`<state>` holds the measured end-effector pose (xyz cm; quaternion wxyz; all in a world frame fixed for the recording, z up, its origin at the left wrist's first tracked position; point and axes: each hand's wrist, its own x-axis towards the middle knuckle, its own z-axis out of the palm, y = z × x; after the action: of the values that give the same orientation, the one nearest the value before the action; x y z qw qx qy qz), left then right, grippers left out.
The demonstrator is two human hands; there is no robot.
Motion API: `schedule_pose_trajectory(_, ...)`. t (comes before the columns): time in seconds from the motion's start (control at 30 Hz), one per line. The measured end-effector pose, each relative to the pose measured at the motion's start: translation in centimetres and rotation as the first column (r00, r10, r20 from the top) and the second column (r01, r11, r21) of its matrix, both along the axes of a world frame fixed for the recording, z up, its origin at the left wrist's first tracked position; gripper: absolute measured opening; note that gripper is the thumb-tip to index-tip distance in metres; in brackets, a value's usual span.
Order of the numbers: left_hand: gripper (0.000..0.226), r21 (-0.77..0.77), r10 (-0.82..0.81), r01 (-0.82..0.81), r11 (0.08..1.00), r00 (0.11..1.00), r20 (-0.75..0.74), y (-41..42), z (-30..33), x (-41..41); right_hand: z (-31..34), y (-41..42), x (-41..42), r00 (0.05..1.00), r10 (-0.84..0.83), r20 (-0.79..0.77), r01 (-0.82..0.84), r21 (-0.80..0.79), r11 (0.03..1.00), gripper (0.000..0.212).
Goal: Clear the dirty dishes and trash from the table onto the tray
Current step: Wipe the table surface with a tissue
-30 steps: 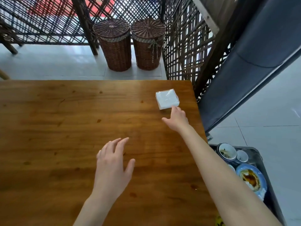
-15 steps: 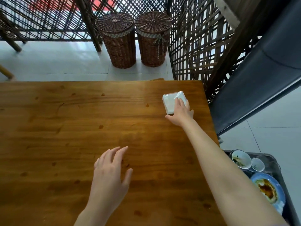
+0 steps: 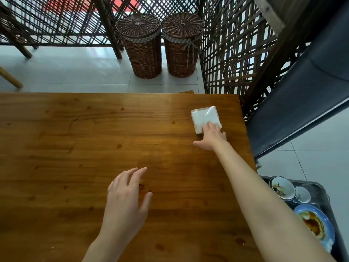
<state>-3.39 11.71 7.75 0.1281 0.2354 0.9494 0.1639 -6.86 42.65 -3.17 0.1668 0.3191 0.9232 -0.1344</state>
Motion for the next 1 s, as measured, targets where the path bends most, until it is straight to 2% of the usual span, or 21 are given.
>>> schedule_pose_trajectory(0.3, 0.062, -0.016, 0.032, -0.032, 0.999, 0.999, 0.000, -0.52, -0.25, 0.41, -0.59, -0.30, -0.17, 0.997, -0.014, -0.078, 0.012, -0.027, 1.000, 0.073)
schedule_pose_trajectory(0.63, 0.061, -0.014, 0.046, -0.046, 0.999, 0.999, -0.005, -0.84, -0.52, 0.31, -0.02, -0.24, -0.06, 0.964, -0.060, -0.259, 0.064, 0.009, 0.998, 0.045)
schedule_pose_trajectory(0.73, 0.061, -0.016, 0.045, -0.045, 0.999, 0.999, -0.004, -0.76, -0.43, 0.41, 0.03, -0.04, -0.12, 0.965, -0.065, -0.255, 0.070, 0.011, 0.997, 0.042)
schedule_pose_trajectory(0.87, 0.061, -0.010, 0.038, -0.038, 0.999, 0.999, 0.004, -0.66, -0.22, 0.54, -0.15, 0.43, -0.38, 0.985, -0.077, -0.157, 0.069, -0.060, 0.996, 0.044)
schedule_pose_trajectory(1.0, 0.061, -0.010, 0.054, -0.054, 0.999, 0.998, 0.012, -0.73, -0.14, 0.67, -0.46, 0.32, -0.07, 0.977, -0.088, -0.196, 0.078, -0.059, 0.995, 0.046)
